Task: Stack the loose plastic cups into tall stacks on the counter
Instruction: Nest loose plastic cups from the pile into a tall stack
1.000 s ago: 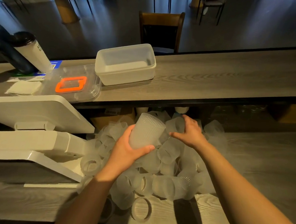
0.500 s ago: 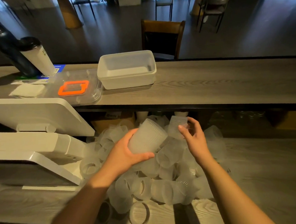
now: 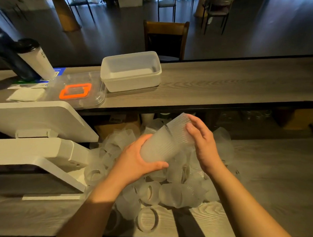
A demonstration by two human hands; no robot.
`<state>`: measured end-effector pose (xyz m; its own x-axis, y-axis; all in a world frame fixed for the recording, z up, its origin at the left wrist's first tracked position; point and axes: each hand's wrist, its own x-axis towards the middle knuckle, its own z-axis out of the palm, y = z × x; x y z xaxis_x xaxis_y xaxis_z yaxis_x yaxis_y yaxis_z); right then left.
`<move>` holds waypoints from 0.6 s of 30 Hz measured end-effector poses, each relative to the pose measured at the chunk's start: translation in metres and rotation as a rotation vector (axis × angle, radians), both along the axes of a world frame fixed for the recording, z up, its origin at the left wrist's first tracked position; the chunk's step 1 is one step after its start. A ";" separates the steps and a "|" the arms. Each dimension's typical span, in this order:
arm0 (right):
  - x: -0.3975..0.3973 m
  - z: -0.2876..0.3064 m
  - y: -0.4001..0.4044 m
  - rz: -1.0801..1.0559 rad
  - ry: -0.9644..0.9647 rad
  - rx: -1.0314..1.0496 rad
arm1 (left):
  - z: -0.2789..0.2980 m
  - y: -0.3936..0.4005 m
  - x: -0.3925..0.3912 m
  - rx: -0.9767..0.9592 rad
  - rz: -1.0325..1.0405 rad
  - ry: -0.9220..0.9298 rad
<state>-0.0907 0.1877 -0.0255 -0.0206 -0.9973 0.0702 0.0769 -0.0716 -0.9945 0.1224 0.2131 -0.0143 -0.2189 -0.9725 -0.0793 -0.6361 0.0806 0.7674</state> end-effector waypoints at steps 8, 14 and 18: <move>0.005 -0.005 0.005 0.036 0.149 -0.050 | -0.005 0.008 0.009 0.021 -0.003 0.008; 0.007 -0.006 0.004 0.068 0.310 -0.003 | -0.010 0.012 0.009 0.027 -0.012 0.007; 0.020 -0.011 0.011 0.199 0.368 0.042 | -0.007 0.012 0.001 0.044 0.048 0.072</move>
